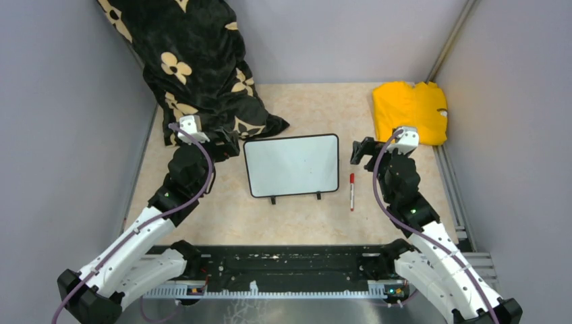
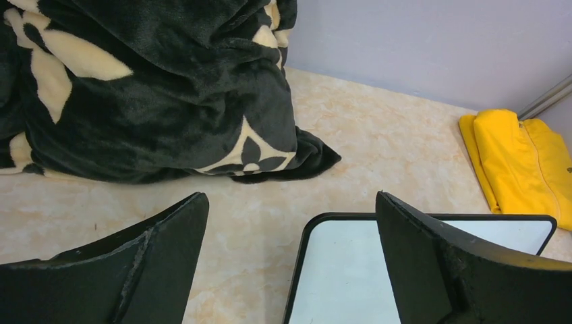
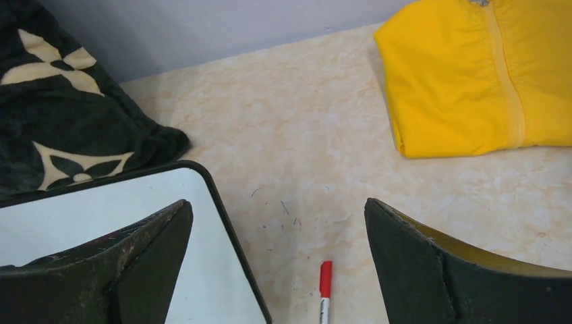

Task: Write a sentence on the whiteboard
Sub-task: Adjust the whiteboard stand at the center of the board.

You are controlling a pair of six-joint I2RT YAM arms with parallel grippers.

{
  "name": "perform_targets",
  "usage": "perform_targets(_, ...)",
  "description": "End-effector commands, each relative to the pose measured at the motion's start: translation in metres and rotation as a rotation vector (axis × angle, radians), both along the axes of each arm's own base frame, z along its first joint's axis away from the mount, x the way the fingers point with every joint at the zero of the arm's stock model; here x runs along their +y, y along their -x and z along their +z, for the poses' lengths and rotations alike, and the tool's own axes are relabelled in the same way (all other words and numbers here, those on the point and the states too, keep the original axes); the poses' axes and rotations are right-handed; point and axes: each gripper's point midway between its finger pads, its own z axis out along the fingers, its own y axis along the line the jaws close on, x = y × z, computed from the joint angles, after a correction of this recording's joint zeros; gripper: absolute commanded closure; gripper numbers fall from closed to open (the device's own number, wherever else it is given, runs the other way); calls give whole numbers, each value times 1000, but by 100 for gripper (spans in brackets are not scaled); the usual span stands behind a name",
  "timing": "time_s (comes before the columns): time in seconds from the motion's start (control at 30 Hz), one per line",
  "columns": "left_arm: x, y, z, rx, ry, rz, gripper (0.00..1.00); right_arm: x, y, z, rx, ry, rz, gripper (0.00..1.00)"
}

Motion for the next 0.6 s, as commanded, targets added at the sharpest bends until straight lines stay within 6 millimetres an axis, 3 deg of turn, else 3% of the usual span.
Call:
perform_targets(0.0,1,2,9,-34,27,10,1,-1,1,16,-42,-37,-1,4)
perform_targets(0.2,-1,4,11,-53,35,-9,1,-2,1,15,-39,-35,0,4)
perform_targets(0.37,-5,4,9,-52,17,-36,1,0,-1,4,5,-35,1,6)
perform_targets(0.47,-12,6,8,-59,-7,-84,1,4,-3,-18,99,-41,-3,8)
perform_targets(0.57,-22,10,10,-78,-32,-157,1,14,-4,-53,239,-46,20,11)
